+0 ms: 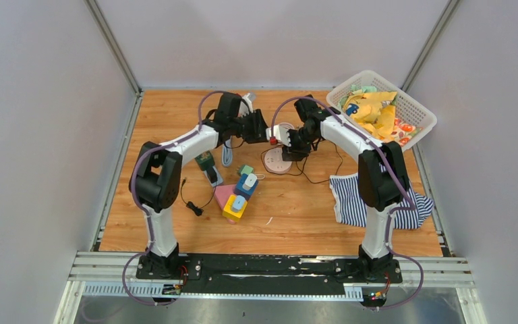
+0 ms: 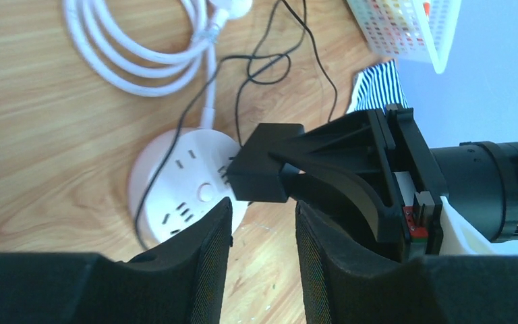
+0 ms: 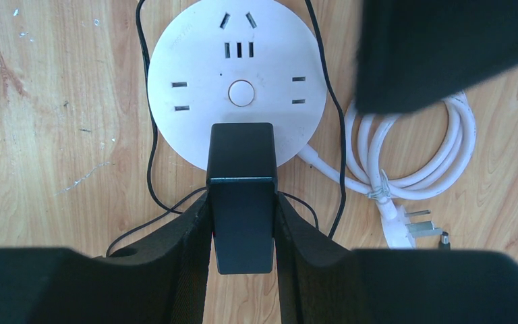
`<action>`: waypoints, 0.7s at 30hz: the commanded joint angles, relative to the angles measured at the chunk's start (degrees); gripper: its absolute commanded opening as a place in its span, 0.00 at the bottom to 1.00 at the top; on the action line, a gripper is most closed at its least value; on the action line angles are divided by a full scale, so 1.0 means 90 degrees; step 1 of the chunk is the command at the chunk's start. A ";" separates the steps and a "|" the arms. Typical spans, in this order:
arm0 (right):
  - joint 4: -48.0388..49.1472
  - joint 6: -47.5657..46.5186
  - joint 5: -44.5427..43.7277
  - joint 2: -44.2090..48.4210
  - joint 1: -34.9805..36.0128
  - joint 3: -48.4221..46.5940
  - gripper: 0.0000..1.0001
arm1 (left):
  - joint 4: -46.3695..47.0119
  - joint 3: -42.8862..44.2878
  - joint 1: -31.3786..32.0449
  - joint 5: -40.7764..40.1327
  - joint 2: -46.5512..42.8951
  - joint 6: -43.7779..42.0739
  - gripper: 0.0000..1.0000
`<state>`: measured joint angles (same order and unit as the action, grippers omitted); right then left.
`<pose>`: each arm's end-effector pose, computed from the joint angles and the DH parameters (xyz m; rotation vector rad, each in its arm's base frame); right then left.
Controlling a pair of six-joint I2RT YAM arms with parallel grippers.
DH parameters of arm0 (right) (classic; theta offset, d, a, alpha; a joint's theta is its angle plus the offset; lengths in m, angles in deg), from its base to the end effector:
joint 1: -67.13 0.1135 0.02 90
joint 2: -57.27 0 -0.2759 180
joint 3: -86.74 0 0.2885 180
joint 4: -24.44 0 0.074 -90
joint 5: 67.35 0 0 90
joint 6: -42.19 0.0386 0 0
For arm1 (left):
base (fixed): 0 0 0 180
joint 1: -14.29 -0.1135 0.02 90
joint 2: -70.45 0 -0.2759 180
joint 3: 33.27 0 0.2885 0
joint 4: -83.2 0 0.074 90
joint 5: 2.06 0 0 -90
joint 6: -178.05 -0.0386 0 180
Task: Insert the plug
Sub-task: Insert the plug into the socket.
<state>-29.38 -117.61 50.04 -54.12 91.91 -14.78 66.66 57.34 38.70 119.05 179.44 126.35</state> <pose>0.4037 0.2059 0.2239 -1.9496 1.6043 0.3419 0.4210 -0.2129 0.2221 0.0537 2.3415 -1.1798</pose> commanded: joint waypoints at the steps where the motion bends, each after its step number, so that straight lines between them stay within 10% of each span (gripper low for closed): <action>1: 0.0058 0.0087 -0.0190 -0.0177 0.0091 -0.0202 0.00 | 0.0479 0.0053 0.0366 0.0594 0.0438 0.0385 0.42; 21: 0.0181 0.0203 -0.0180 -0.0170 0.0097 -0.0201 0.00 | 0.0660 0.0425 0.0531 0.0309 0.1285 0.0644 0.48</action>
<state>-28.75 -116.35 49.32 -54.54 92.15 -15.50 71.06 59.26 43.11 122.70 189.21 131.57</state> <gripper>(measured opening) 0.368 0.478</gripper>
